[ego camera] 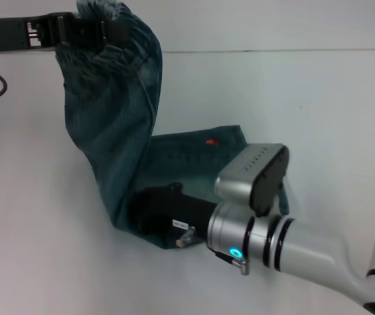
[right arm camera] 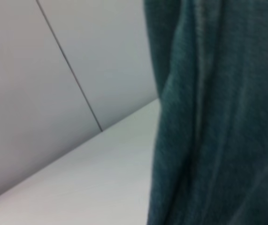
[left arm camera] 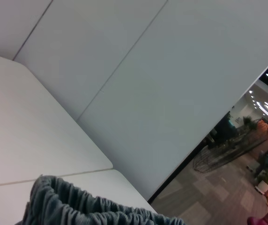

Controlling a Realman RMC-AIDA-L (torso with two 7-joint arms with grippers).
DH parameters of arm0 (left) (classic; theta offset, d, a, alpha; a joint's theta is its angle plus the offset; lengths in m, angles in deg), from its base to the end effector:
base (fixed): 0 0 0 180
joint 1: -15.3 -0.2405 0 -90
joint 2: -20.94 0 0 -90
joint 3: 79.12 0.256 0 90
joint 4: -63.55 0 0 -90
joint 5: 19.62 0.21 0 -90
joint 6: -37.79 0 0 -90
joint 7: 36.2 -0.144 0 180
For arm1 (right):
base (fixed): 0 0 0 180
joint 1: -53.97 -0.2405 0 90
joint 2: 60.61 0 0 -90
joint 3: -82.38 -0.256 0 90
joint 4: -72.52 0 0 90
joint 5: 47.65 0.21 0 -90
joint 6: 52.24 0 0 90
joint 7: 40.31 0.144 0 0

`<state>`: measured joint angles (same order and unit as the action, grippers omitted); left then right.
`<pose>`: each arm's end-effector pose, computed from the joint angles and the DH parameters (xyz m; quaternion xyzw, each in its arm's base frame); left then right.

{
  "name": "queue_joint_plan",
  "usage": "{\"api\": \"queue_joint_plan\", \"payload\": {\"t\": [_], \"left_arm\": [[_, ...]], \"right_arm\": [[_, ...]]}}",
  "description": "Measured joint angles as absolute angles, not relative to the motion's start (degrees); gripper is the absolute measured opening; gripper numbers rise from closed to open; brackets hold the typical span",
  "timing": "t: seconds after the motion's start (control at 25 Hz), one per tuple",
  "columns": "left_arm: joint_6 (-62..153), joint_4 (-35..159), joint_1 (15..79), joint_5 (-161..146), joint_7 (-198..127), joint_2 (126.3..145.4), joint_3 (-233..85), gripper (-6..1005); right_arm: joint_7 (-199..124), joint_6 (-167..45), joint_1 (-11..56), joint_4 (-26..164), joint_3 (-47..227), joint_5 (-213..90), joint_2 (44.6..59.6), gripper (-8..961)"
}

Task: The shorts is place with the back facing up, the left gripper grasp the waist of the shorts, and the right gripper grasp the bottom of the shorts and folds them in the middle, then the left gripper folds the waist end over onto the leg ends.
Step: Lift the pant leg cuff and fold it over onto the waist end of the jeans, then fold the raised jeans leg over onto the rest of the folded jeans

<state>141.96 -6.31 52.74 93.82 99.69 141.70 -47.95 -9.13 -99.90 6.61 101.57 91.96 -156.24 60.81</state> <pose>-0.1625 0.3569 0.1017 -0.8613 -0.4004 -0.3054 0.0675 0.1741 0.2920 -0.1890 -0.8968 0.3056 0.2758 0.1622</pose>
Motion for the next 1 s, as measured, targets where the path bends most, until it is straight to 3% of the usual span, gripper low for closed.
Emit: {"api": "queue_joint_plan", "payload": {"t": [0.16, 0.52, 0.8, 1.0], "left_arm": [[141.64, -5.19, 52.49, 93.82, 99.62, 141.69, -46.93, 82], [142.06, -1.68, 51.96, 93.85, 97.73, 141.77, -44.87, 81], [140.07, 1.57, 51.26, 93.89, 95.14, 144.42, -40.28, 81], [133.75, 8.41, 51.30, 93.12, 91.99, 144.93, -33.39, 82]], "right_arm": [[-9.15, -99.29, 8.18, 103.22, 88.31, -159.32, 60.21, 18], [1.30, -115.93, 22.68, 92.69, 86.88, -159.62, 58.29, 17], [18.42, -127.96, 29.36, 74.32, 86.85, -156.71, 58.67, 20], [24.90, -130.93, 31.08, 66.77, 86.85, -155.96, 58.84, 23]]}}
